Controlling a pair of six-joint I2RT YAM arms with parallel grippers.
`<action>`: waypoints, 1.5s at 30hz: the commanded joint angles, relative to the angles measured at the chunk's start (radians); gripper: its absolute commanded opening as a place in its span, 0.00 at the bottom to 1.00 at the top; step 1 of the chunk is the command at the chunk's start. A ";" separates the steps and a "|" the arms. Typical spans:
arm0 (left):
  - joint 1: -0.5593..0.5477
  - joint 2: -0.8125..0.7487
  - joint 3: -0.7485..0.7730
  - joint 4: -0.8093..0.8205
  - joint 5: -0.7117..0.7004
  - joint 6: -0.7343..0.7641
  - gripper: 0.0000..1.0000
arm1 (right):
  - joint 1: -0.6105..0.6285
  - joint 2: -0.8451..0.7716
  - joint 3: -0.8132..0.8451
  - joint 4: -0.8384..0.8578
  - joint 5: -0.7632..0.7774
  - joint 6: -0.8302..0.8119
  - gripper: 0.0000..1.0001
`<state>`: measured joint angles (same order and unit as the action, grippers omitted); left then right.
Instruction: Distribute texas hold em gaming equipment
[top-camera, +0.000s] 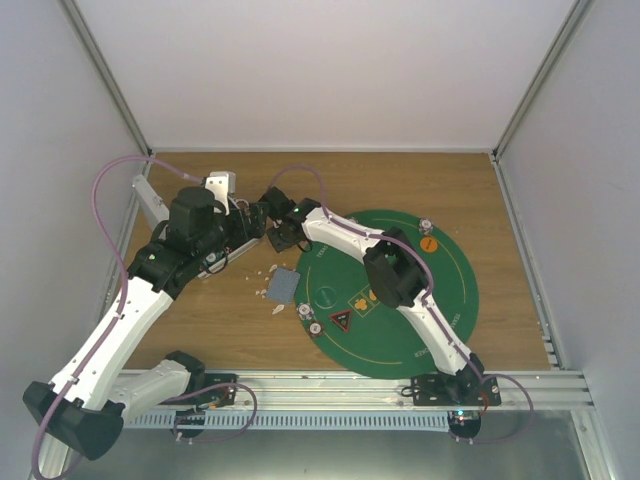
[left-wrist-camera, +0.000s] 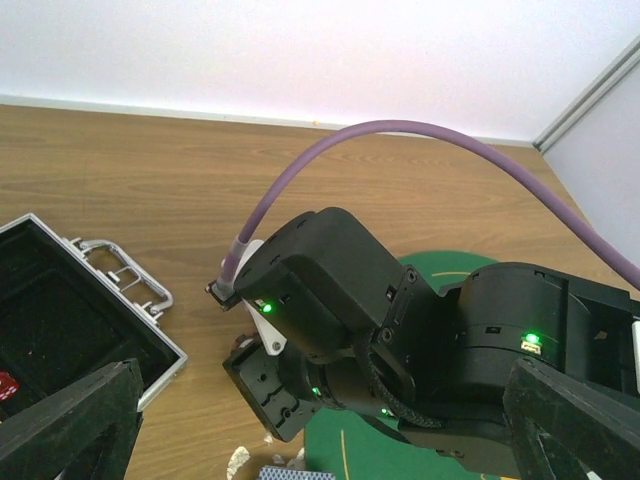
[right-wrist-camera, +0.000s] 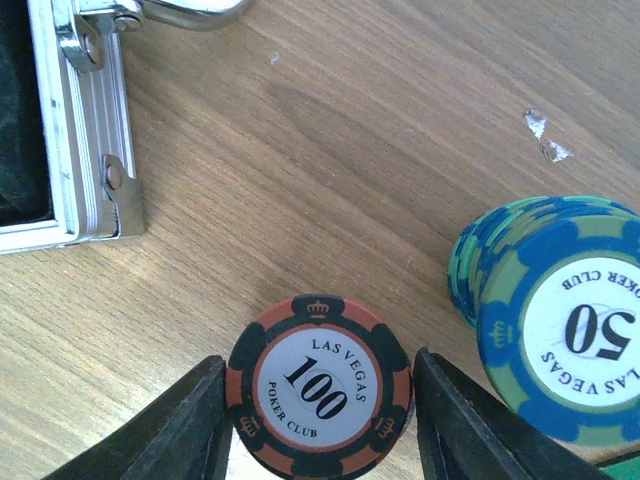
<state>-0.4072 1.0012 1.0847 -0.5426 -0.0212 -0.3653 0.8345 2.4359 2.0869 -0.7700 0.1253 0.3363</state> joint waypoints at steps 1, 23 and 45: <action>0.008 0.005 0.003 0.047 0.007 0.010 0.99 | -0.008 0.026 0.025 -0.017 0.017 -0.015 0.49; 0.010 0.000 0.001 0.046 0.007 0.008 0.99 | -0.008 0.033 0.022 -0.028 0.024 -0.016 0.50; 0.012 -0.004 0.003 0.042 0.001 0.006 0.99 | -0.008 -0.024 0.025 -0.005 -0.006 -0.042 0.39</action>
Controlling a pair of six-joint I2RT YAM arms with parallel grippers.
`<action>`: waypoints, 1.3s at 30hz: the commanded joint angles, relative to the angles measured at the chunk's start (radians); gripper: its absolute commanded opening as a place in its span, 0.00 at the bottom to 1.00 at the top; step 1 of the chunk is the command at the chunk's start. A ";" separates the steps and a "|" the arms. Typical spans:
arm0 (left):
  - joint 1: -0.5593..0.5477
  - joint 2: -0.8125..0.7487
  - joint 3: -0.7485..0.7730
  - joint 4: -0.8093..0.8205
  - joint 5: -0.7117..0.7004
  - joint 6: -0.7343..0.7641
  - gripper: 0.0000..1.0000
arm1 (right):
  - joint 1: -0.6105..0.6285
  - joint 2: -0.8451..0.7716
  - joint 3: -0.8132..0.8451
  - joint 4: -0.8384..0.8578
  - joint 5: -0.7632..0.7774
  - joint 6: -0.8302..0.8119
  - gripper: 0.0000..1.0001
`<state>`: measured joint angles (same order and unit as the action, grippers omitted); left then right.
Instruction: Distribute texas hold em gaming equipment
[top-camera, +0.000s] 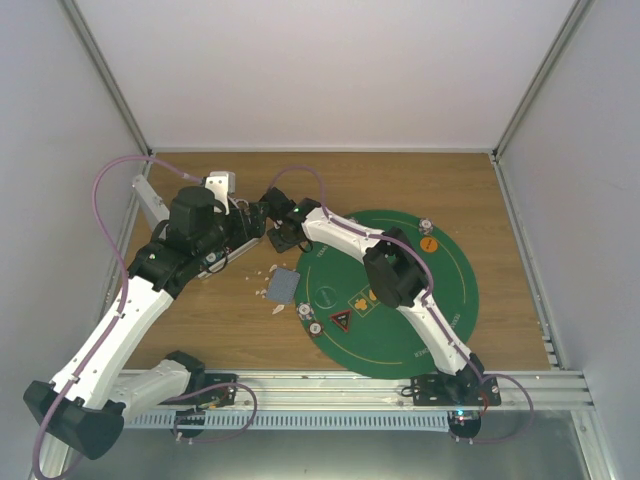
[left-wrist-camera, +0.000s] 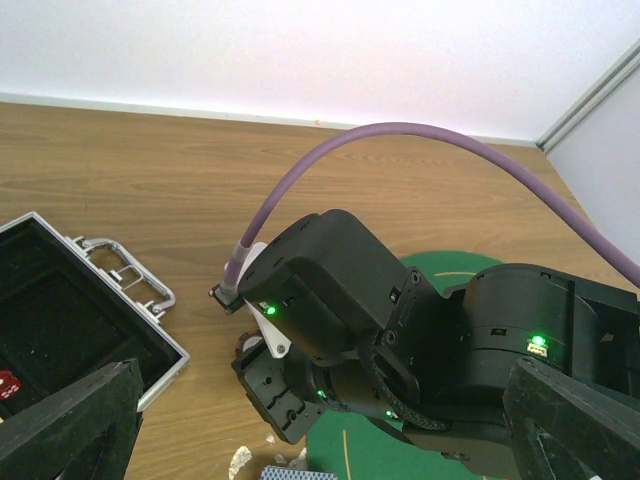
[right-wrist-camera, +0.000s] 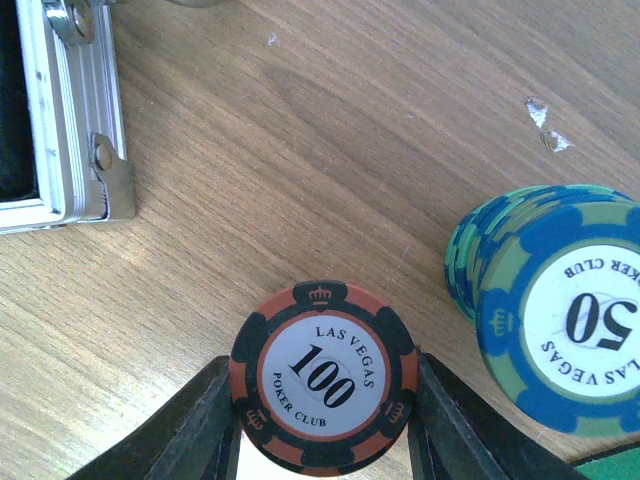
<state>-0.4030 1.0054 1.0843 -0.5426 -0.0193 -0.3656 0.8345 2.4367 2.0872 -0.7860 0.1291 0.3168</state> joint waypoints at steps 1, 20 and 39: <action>0.008 -0.008 0.003 0.043 -0.001 0.006 0.99 | -0.007 -0.029 0.025 0.009 -0.010 -0.023 0.39; 0.009 -0.010 0.008 0.039 0.005 0.001 0.99 | 0.010 -0.148 -0.087 0.035 -0.025 -0.019 0.39; 0.007 -0.011 0.007 0.037 0.004 0.001 0.99 | -0.111 -0.520 -0.664 0.171 -0.030 0.091 0.39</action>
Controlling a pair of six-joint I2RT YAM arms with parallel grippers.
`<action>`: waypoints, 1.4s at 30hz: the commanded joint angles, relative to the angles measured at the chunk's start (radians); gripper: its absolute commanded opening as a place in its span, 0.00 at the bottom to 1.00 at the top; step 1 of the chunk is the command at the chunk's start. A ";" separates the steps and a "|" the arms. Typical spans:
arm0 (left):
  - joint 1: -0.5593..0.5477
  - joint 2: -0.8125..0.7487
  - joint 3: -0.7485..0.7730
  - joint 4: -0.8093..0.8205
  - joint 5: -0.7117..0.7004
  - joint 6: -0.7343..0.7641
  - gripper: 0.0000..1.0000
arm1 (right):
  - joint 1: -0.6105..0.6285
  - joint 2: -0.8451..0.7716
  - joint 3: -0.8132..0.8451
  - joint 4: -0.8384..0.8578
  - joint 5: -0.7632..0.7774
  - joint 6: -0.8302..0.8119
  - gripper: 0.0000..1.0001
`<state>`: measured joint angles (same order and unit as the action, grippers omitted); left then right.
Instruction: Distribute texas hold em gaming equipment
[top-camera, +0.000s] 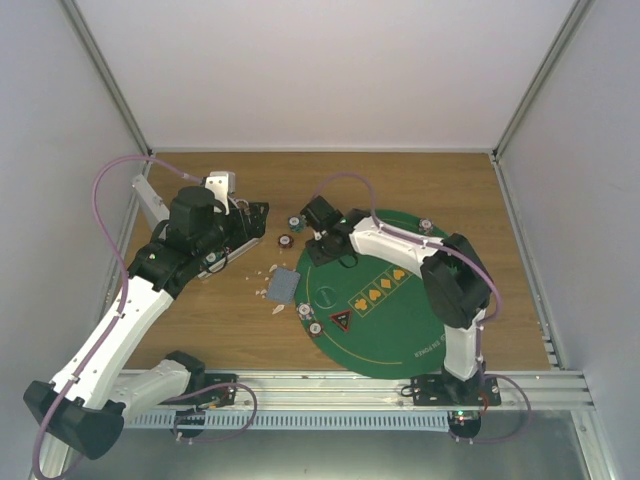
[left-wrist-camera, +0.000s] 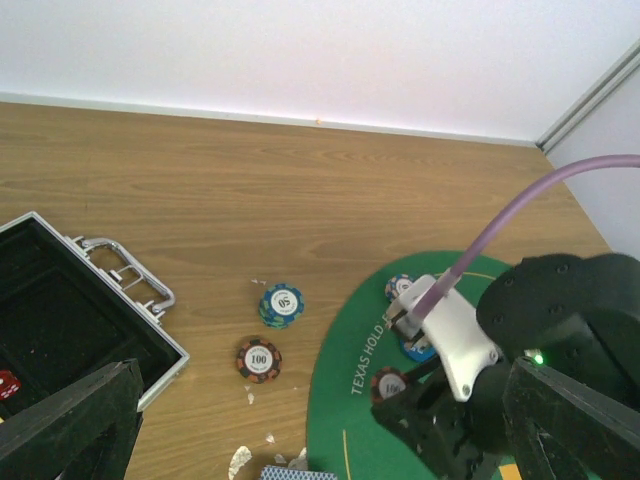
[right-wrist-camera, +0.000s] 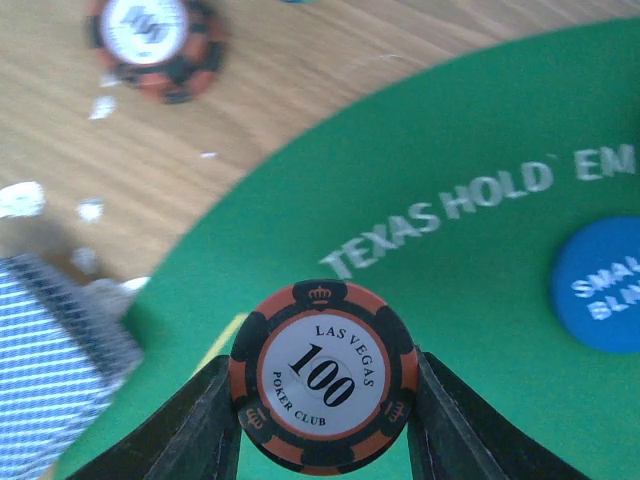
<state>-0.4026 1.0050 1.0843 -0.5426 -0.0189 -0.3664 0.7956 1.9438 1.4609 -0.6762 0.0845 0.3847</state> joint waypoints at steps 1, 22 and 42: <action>0.008 -0.011 0.009 0.037 0.003 0.003 0.99 | -0.087 -0.023 -0.035 0.067 0.015 0.017 0.39; 0.010 0.003 0.020 0.035 -0.007 0.012 0.99 | -0.208 0.191 0.193 0.060 -0.003 -0.069 0.39; 0.010 0.006 0.016 0.035 -0.006 0.011 0.99 | -0.210 0.213 0.197 0.046 0.027 -0.075 0.47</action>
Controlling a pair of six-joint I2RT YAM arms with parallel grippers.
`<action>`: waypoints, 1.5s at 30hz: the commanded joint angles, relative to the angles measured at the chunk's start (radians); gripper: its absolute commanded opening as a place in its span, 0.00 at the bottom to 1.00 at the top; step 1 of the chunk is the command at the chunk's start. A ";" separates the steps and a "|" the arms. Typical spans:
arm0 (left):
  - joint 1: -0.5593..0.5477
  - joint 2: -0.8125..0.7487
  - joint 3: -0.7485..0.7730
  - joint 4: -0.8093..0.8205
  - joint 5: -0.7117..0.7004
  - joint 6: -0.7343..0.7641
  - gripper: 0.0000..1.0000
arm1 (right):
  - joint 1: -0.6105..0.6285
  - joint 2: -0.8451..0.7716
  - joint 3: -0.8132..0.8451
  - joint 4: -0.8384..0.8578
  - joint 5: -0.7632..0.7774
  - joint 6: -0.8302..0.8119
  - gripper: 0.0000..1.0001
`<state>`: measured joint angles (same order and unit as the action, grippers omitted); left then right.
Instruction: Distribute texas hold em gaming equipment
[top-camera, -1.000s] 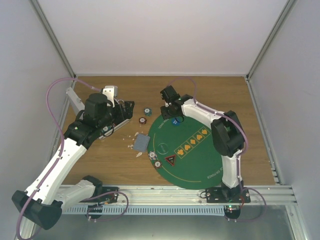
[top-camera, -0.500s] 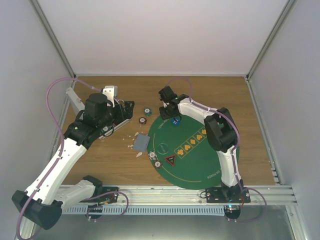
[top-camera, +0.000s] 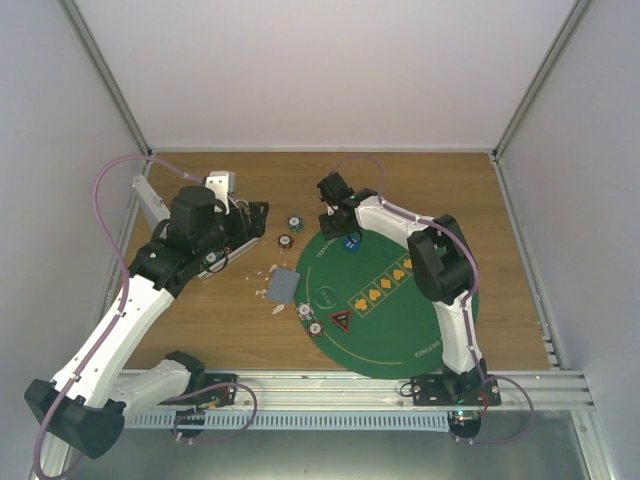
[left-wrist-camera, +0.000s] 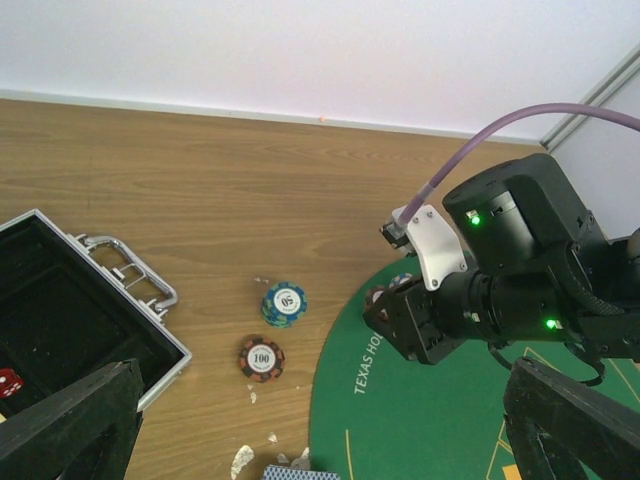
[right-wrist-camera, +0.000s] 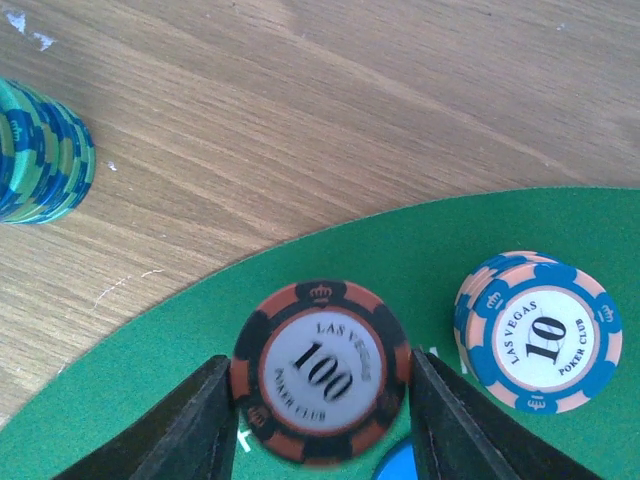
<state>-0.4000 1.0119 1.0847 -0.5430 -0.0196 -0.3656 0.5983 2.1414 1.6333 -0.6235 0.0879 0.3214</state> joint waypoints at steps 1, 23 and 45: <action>0.007 0.000 0.016 0.036 -0.005 0.010 0.99 | -0.013 0.015 0.025 -0.006 0.023 -0.013 0.48; 0.007 -0.012 0.014 0.033 0.000 0.001 0.99 | 0.143 -0.086 0.000 0.032 -0.073 -0.024 0.60; 0.007 -0.021 0.012 0.032 0.017 -0.015 0.99 | 0.249 0.115 0.134 0.025 0.007 0.049 0.80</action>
<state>-0.3973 1.0103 1.0847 -0.5430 -0.0116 -0.3725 0.8463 2.2089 1.7153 -0.5900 0.0601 0.3565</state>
